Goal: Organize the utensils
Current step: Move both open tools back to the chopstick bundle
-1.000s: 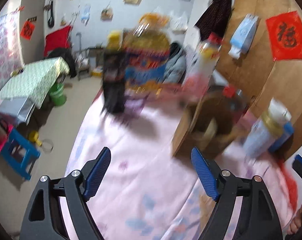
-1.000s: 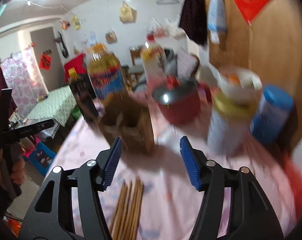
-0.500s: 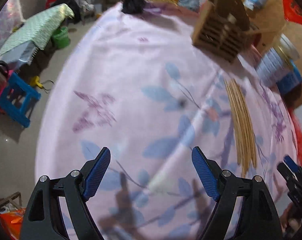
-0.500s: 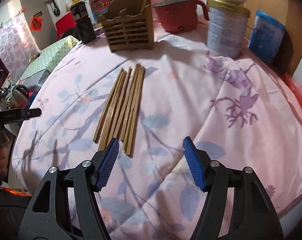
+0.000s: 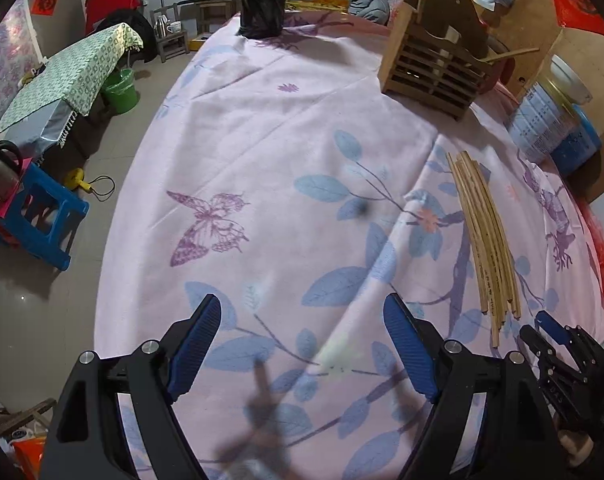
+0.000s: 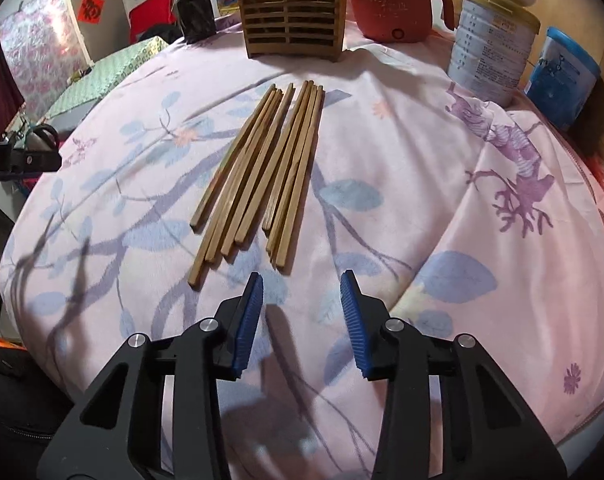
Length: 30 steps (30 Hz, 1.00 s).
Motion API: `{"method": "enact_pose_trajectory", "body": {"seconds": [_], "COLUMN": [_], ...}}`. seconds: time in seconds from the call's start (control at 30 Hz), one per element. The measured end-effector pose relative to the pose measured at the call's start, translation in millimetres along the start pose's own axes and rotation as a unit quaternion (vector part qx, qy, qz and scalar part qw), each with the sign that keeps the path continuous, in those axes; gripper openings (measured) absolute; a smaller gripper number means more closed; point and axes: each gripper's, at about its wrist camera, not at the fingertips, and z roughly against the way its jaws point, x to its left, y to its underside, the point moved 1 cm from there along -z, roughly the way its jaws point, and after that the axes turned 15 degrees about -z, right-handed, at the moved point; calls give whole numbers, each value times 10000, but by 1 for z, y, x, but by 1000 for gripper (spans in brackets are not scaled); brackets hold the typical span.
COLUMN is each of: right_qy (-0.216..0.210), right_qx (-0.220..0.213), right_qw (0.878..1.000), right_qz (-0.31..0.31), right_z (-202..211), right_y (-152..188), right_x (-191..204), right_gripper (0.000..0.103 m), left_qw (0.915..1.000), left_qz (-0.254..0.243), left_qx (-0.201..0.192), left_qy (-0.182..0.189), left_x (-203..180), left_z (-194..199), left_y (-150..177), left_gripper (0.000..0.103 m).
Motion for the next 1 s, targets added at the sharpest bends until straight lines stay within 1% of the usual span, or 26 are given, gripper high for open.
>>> {"method": "enact_pose_trajectory", "body": {"seconds": [0.03,0.1,0.13,0.17,0.2,0.23,0.27,0.3,0.33,0.37,0.4,0.53,0.57,0.67,0.73,0.83,1.0], "right_qy": [-55,-61,-63,-73,-55,57,175,168,75,9,-3,87,128,440,527,647,765], "right_qx": [19,36,69,82,49,14,-41,-78,-114,-172,-235,-337,-335,-340,-331,-333,-330], "right_qw": [10000,10000,9999,9997,9995,9989,9979,9971,9962,9954,9950,9949,9951,9957,9952,9946,9939], "right_qz": [-29,-54,-100,-202,-309,-463,-626,-740,-864,-944,-966,-943,-921,-739,-750,-746,-718], "right_z": [-2,-6,-10,-12,-13,-13,-10,-7,-1,6,11,27,29,38,43,48,51], "right_y": [-2,-4,-5,-7,-9,-11,-14,-16,-18,-20,-21,-19,-18,-13,-12,-11,-12], "right_x": [0,1,-1,-5,-10,-17,-26,-31,-38,-43,-46,-49,-50,-58,-65,-75,-83], "right_gripper": [37,29,20,13,10,10,13,13,13,17,17,17,17,17,18,20,21], "left_qw": [10000,10000,10000,10000,10000,10000,10000,10000,10000,9999,9998,9972,9957,9904,9865,9836,9830], "left_qz": [4,17,26,39,52,54,38,6,-53,-133,-192,-605,-756,-1151,-1358,-1459,-1407], "left_qx": [3,9,6,1,-5,-13,-20,-26,-32,-35,-37,-35,-21,28,68,167,386], "left_qy": [-15,-41,-48,-54,-57,-48,-36,-19,15,65,105,434,534,760,918,1051,1119], "left_x": [1,3,4,5,5,5,4,2,-2,-8,-12,-43,-54,-85,-104,-120,-131], "left_z": [0,1,1,1,1,1,1,0,-1,-3,-5,-16,-20,-32,-39,-51,-69], "left_y": [0,0,-1,-1,-2,-3,-4,-5,-8,-10,-12,-23,-25,-29,-31,-31,-34], "left_gripper": [82,82,82,82,82,82,82,82,82,82,82,82,82,82,82,82,82]}}
